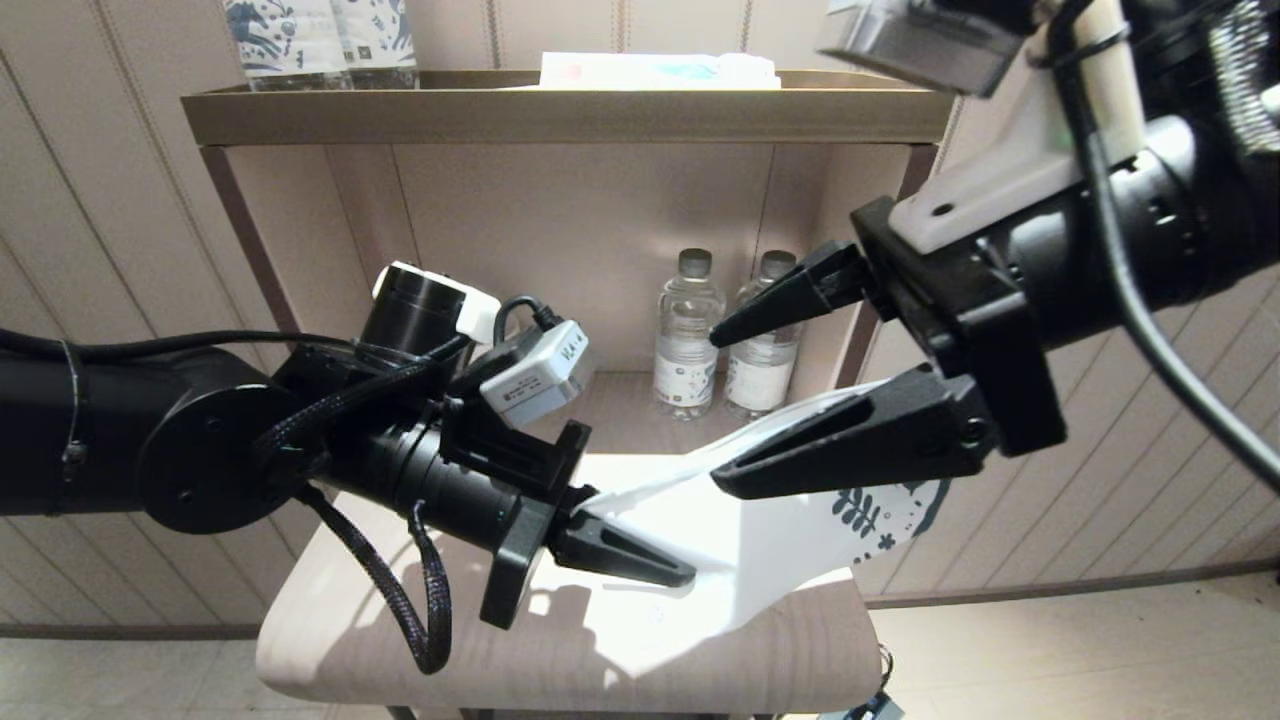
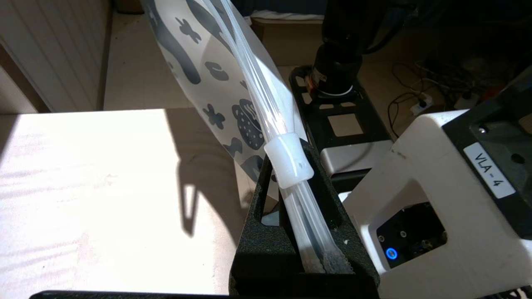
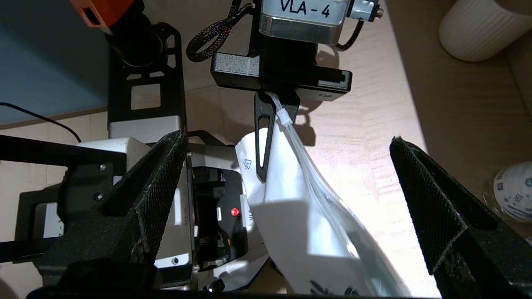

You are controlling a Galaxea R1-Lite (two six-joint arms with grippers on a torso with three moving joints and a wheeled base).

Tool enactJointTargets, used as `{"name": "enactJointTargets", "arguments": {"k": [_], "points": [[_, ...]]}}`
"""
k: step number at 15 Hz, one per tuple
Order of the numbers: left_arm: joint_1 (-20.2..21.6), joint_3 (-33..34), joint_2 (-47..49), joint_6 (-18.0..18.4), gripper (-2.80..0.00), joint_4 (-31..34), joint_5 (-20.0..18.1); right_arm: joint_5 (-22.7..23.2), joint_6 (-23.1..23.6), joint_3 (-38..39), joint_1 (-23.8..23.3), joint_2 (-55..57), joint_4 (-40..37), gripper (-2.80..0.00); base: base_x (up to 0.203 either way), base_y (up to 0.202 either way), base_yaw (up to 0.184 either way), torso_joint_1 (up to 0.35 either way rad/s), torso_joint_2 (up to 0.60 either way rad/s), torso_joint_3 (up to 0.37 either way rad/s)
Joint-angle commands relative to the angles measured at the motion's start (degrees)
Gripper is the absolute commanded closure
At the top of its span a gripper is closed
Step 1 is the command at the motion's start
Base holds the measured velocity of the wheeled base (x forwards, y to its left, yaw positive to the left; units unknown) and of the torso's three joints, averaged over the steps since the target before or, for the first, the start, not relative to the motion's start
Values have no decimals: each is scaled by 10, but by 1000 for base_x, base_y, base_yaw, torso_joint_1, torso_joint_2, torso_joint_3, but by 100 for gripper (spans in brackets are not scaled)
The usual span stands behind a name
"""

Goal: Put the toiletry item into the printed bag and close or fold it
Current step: Hand it to the other hand

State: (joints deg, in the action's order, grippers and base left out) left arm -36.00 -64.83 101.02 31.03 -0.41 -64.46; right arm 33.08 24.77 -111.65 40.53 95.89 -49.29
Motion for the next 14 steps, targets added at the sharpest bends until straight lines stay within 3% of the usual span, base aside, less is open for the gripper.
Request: {"name": "enactJointTargets", "arguments": {"k": [1, 14], "points": [[1, -3, 15, 4, 0, 0, -3, 4, 15, 1, 7, 30, -4, -280, 0, 0, 0, 0, 0, 0], [11, -13, 21, 16, 0, 0, 7, 4, 42, 44, 15, 61, 11, -280, 0, 0, 0, 0, 0, 0]]}}
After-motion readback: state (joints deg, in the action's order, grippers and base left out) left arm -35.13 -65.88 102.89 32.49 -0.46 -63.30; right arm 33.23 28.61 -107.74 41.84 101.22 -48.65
